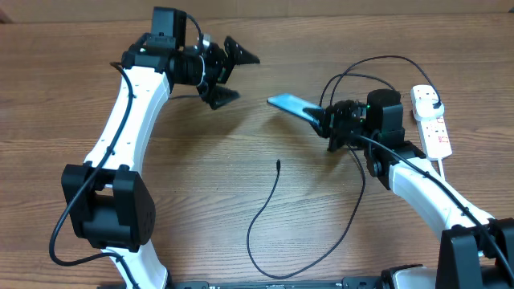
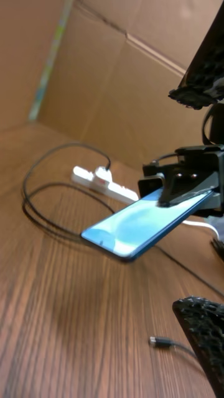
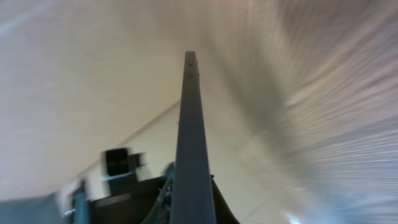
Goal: Plug charger to phone and switch on socket
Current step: 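Open the left gripper and pull it away from the phone, then bring the left gripper to the phone's top end near the right gripper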
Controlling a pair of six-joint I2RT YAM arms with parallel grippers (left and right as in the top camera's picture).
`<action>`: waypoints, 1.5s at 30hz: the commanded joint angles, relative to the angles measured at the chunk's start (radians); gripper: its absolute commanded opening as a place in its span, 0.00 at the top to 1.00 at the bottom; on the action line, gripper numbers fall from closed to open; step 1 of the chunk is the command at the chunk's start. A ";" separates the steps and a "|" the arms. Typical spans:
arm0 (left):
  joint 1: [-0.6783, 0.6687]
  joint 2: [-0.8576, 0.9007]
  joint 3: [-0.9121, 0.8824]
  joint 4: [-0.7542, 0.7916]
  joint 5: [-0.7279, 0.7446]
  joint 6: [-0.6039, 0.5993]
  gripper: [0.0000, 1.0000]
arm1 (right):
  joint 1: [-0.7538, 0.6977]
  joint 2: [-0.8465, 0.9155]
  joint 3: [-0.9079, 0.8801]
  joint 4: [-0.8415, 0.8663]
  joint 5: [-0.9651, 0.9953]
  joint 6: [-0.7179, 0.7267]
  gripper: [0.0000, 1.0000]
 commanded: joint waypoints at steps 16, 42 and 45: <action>-0.176 -0.018 0.013 0.042 -0.333 -0.375 0.01 | 0.018 -0.002 0.015 0.179 -0.015 0.328 0.96; -0.232 -0.013 0.008 0.029 -0.431 -0.462 0.00 | 0.095 -0.002 0.015 0.283 -0.069 0.410 0.96; -0.238 -0.013 0.008 0.026 -0.430 -0.455 0.00 | 0.095 -0.002 0.015 0.299 -0.068 0.410 0.96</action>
